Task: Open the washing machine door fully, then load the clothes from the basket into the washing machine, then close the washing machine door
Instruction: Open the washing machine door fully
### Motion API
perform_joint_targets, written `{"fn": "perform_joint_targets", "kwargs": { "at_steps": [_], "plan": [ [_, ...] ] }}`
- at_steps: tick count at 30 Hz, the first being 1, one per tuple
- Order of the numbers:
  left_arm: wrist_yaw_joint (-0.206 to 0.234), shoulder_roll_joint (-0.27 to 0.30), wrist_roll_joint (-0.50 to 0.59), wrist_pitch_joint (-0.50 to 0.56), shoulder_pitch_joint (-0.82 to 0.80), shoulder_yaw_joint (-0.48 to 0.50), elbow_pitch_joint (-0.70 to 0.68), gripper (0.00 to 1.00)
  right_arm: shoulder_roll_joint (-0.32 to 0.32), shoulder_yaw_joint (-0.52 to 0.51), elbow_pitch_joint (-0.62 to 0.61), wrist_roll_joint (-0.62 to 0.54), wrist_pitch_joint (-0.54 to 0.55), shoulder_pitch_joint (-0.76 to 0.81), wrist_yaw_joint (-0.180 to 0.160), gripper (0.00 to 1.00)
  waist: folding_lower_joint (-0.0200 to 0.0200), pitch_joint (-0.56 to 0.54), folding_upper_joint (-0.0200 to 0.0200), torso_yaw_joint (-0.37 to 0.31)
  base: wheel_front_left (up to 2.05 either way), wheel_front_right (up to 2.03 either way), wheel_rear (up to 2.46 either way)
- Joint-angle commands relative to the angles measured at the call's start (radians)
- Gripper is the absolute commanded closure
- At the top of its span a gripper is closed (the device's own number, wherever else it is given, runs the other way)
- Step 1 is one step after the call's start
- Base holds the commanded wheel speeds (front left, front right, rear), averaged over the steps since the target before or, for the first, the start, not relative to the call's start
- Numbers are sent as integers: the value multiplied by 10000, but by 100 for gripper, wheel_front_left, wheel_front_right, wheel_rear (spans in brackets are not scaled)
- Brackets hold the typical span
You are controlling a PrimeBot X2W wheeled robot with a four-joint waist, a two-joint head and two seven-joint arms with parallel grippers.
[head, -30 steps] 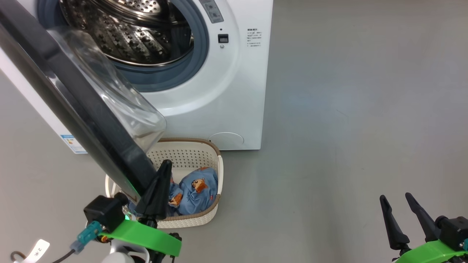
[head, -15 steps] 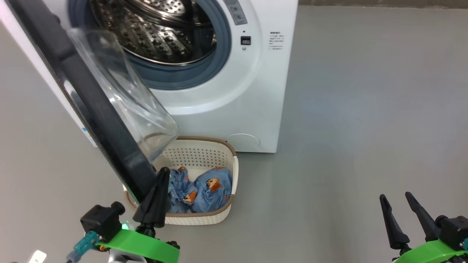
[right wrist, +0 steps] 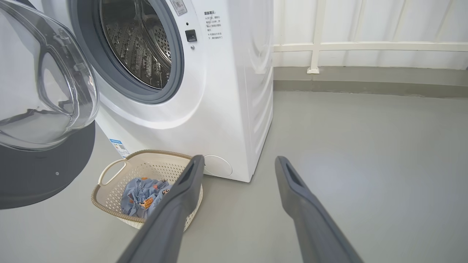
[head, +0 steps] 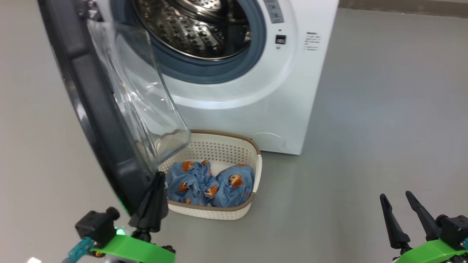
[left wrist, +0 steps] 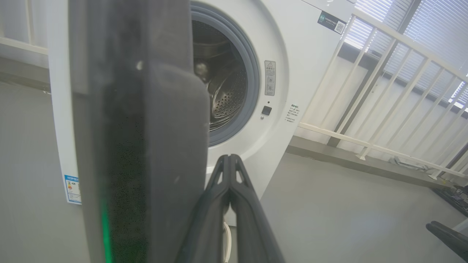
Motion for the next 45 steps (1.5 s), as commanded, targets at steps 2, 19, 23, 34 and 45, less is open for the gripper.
{"fn": "perform_joint_targets", "kwargs": {
  "at_steps": [2,19,23,34,45],
  "plan": [
    [275,335,93,-60,-60,800,-158,100,-215,202,-271,-126,-122,-202,16,0,0,35,0,369,0,0,0],
    [636,456,234,-60,160,2221,-393,100,-174,247,-275,-151,-122,-281,16,0,0,157,0,968,0,0,0],
    [704,602,301,-61,-4,2651,-325,100,-194,250,-287,-151,-122,-310,16,0,0,190,0,982,0,0,0],
    [870,1073,483,-61,-680,3939,115,100,-284,112,-383,-172,-122,-337,16,0,0,510,0,999,0,0,0],
    [779,1341,769,-61,-1664,5139,1155,100,-443,191,-450,-238,-122,-586,16,0,0,943,0,1012,0,0,0]
  ]
}}
